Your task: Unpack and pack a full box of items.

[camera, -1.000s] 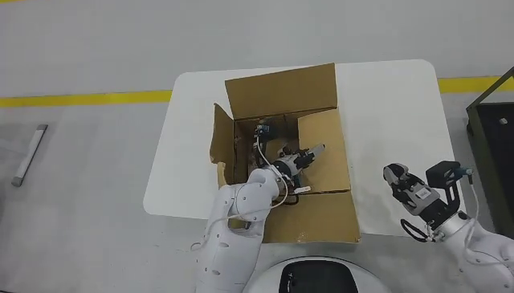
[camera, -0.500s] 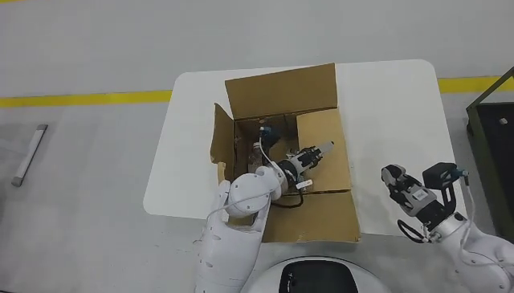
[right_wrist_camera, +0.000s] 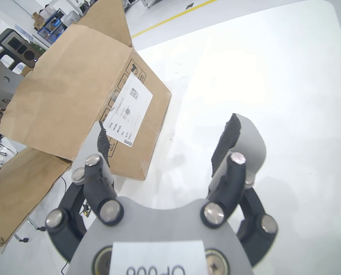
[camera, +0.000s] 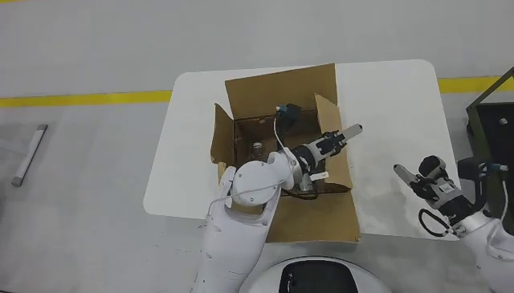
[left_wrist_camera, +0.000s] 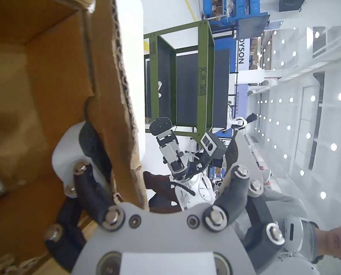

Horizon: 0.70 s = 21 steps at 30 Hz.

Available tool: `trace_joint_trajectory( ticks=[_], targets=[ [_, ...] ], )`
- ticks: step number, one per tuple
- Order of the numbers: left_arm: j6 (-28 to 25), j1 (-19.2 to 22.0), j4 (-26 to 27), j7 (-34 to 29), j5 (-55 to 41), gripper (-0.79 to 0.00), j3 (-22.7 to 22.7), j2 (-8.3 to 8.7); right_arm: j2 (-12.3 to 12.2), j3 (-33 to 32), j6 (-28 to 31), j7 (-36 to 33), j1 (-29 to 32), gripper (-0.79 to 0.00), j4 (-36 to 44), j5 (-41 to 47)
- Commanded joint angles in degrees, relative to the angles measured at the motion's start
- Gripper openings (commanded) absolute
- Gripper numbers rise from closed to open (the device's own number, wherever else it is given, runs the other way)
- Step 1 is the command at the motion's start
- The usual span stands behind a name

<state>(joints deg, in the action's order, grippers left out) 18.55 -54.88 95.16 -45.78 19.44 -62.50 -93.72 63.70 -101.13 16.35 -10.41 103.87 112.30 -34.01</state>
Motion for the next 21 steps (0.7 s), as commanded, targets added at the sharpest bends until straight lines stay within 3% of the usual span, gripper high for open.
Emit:
trace_joint_trajectory(
  ticks=[1, 13, 21],
  targets=[
    [-0.41, 0.82, -0.68, 0.36, -0.52, 0.0, 1.56, -0.18, 0.0, -1.33, -0.11, 0.05, 0.46, 0.0, -0.15, 1.22],
    [-4.38, 6.51, -8.86, 2.34, 2.82, 0.0, 11.83, -1.39, 0.41, -7.72, -3.39, 0.46, 4.67, 0.0, -1.0, 6.19],
    [-4.65, 7.94, -11.79, 2.7, 5.19, 0.0, 13.97, -1.59, 0.64, -8.14, -2.43, 0.12, 5.23, 0.0, -0.77, 6.94]
  ],
)
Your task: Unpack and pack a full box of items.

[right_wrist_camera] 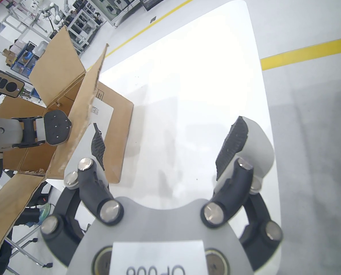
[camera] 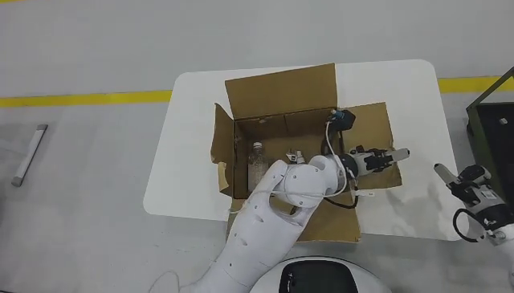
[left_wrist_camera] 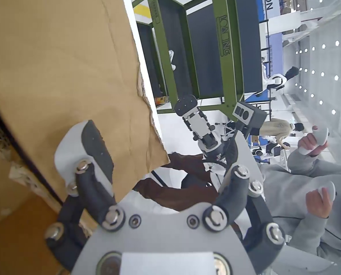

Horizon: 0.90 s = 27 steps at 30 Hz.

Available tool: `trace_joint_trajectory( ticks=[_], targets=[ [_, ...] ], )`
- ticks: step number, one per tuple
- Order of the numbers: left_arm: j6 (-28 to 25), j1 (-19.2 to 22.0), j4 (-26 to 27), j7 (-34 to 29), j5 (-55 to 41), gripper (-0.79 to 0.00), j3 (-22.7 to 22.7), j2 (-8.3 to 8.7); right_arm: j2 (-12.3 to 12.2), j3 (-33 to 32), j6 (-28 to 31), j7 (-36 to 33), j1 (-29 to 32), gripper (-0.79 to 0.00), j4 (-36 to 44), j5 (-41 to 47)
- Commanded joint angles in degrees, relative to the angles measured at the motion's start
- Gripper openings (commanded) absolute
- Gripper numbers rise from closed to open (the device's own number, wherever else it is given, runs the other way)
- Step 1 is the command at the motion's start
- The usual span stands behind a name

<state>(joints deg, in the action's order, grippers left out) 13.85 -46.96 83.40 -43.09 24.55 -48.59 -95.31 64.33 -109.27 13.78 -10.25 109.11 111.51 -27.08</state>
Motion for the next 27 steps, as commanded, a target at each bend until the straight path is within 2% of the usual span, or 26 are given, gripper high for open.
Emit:
trace_joint_trajectory(
  ticks=[1, 4, 5, 6, 7, 8, 9, 12, 17, 21, 27],
  targets=[
    [-0.01, 0.03, 0.01, 0.03, 0.22, 0.0, 0.1, 0.02, 0.09, 0.22, 0.76, -0.09, -0.05, 0.0, -0.05, 1.27],
    [-0.06, -0.02, 0.55, -0.02, 0.61, 0.0, -0.08, 0.13, 0.26, 1.09, 3.32, -0.94, -0.55, 0.0, -0.54, 6.5],
    [-0.03, -0.11, 0.93, -0.03, 0.63, 0.0, -0.25, 0.18, 0.25, 1.53, 4.71, -2.28, -1.01, -0.111, -1.05, 8.74],
    [-0.09, -0.14, 1.53, 0.13, 0.97, 0.0, -0.47, 0.26, 0.27, 2.07, 6.02, -3.42, -1.75, -0.292, -1.65, 11.98],
    [-0.21, -0.25, 2.11, 0.3, 1.46, 0.0, -0.65, 0.36, 0.27, 2.23, 6.72, -4.06, -2.51, -0.422, -2.32, 14.18],
    [-0.36, -0.38, 2.65, 0.61, 2.33, 0.0, -0.84, 0.49, 0.23, 2.54, 7.41, -5.24, -3.21, -0.511, -2.7, 15.46],
    [-0.39, -0.58, 3.1, 0.85, 2.99, 0.0, -1.07, 0.62, 0.17, 2.9, 7.99, -6.64, -3.89, -0.579, -2.94, 16.21],
    [0.09, -1.36, 3.41, 1.09, 3.62, 0.0, -1.87, 0.91, 0.11, 4.1, 9.36, -9.18, -5.8, -0.69, -3.65, 19.16],
    [0.59, -1.98, 3.45, 1.23, 3.58, 0.0, -2.07, 1.04, 0.01, 6.23, 10.55, -12.94, -7.66, -0.665, -4.3, 20.62],
    [0.68, -2.19, 3.54, 1.23, 3.31, 0.0, -1.65, 1.01, 0.05, 7.18, 10.99, -13.4, -7.94, -0.631, -4.64, 21.28],
    [0.74, -2.16, 3.3, 1.11, 3.25, 0.0, -1.31, 1.01, 0.06, 7.8, 11.46, -14.06, -7.77, -0.64, -4.81, 21.01]
  ],
)
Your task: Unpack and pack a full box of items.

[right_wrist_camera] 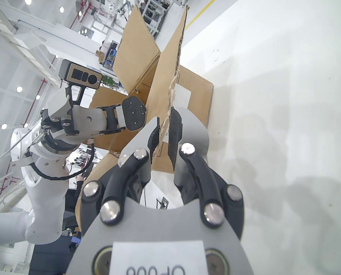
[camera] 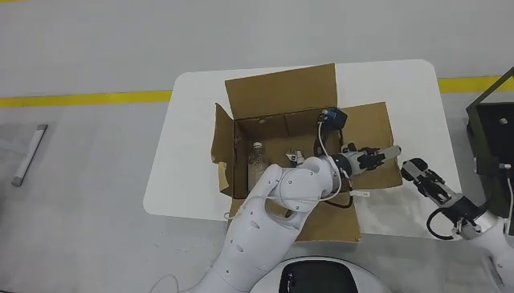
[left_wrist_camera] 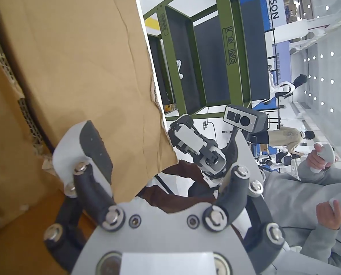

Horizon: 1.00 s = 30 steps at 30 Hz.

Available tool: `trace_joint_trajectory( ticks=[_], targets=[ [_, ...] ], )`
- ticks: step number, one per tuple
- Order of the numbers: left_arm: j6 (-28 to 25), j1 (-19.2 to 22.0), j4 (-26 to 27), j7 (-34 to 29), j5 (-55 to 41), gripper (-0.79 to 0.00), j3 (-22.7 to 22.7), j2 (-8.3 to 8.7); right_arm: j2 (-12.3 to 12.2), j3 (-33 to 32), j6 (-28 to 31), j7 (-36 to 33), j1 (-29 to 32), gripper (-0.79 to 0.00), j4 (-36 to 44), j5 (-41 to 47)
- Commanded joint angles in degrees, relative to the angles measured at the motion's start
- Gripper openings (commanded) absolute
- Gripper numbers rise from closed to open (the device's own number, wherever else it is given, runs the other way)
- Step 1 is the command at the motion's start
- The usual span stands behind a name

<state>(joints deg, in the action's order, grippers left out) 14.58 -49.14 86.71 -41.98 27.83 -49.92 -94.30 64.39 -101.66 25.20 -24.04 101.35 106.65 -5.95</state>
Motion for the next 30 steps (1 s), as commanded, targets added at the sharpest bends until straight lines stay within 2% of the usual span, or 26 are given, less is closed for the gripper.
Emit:
trace_joint_trajectory(
  ticks=[1, 5, 14, 20, 23, 30],
  targets=[
    [0.02, 0.03, -0.03, 0.02, 0.04, 0.0, 0.08, 0.01, -0.01, 0.55, 0.13, -0.59, -0.11, -0.634, 0.06, -0.17],
    [0.2, 0.06, -0.07, 0.06, 0.02, 0.0, 0.22, 0.01, -0.01, 1.75, -0.02, -1.5, -0.78, -0.57, -0.17, -0.58],
    [0.31, -0.12, 0.18, 0.43, 0.12, 0.0, 0.29, 0.07, 0.01, 3.04, -1.27, -1.01, -1.91, -0.616, -1.62, -2.26],
    [0.42, -0.29, 0.74, 0.41, 0.45, 0.0, 0.1, 0.21, 0.02, 2.12, -1.96, 0.36, -1.3, -0.52, -1.99, -1.73],
    [0.45, -0.38, 0.94, 0.38, 0.54, 0.0, -0.06, 0.29, -0.01, 1.96, -2.01, 0.07, -1.12, -0.434, -1.8, -1.44],
    [0.37, -0.48, 1.26, 0.17, 0.72, 0.0, -0.2, 0.43, 0.0, 3.31, -2.44, -0.65, -2.34, -0.462, -1.49, -2.0]
  ],
)
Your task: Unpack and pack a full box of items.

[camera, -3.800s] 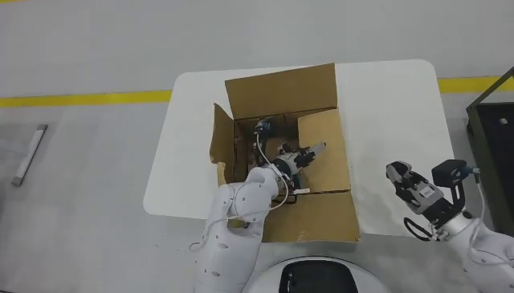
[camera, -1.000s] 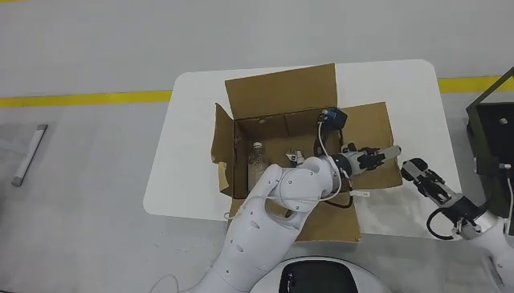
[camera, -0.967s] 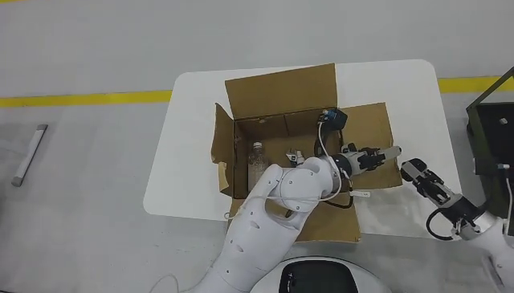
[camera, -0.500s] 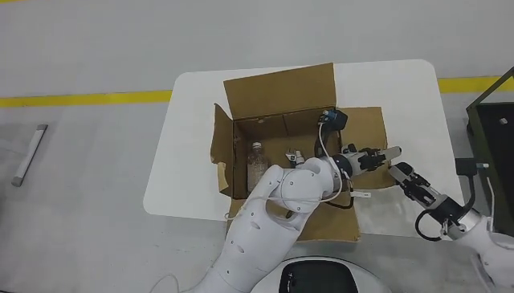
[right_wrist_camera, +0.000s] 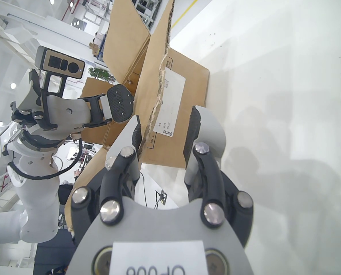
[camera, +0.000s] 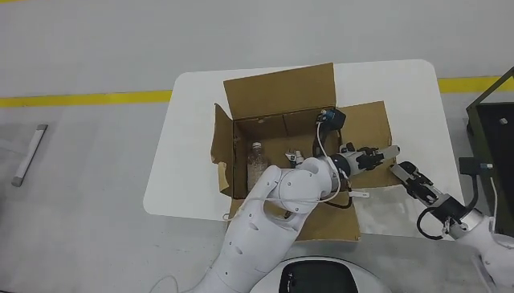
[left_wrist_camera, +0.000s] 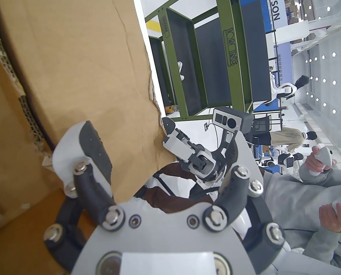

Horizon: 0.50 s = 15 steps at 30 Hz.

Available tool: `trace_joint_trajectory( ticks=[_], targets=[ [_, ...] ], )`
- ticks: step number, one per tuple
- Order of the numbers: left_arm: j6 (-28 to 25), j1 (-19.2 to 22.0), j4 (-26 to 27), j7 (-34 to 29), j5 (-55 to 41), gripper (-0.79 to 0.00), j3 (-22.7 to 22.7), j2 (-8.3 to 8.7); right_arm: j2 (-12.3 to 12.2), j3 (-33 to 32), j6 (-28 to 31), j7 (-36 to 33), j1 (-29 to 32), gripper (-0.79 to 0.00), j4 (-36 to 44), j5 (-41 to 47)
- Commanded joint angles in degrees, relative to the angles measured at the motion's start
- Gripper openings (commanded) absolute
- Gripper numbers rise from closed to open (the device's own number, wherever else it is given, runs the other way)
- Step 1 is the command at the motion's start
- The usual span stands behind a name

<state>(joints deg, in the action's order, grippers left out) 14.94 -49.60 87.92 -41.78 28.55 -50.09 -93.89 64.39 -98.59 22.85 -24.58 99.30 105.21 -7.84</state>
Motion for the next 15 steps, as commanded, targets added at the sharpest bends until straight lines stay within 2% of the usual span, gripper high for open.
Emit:
trace_joint_trajectory(
  ticks=[1, 4, 5, 6, 15],
  targets=[
    [0.01, -0.03, 0.09, -0.07, 0.01, 0.0, -0.07, 0.04, 0.0, 0.51, -0.18, -0.23, -0.6, -0.48, -0.14, -0.29],
    [-0.07, -0.09, 0.25, -0.13, 0.04, 0.0, -0.14, 0.1, 0.04, 1.35, -0.22, -0.34, -1.43, -0.619, -0.35, -0.33],
    [-0.1, -0.11, 0.29, -0.15, 0.05, 0.0, -0.17, 0.12, 0.05, 1.58, -0.13, -0.32, -1.69, -0.723, -0.54, -0.08],
    [-0.09, -0.14, 0.37, -0.19, 0.05, 0.0, -0.19, 0.14, 0.06, 1.72, -0.1, -0.3, -1.88, -0.785, -0.72, -0.07],
    [0.26, -0.49, 2.03, 0.12, 0.25, 0.0, -2.15, 0.59, 0.2, 0.49, -0.41, 3.67, -0.53, -0.785, -0.92, 0.04]
  ],
)
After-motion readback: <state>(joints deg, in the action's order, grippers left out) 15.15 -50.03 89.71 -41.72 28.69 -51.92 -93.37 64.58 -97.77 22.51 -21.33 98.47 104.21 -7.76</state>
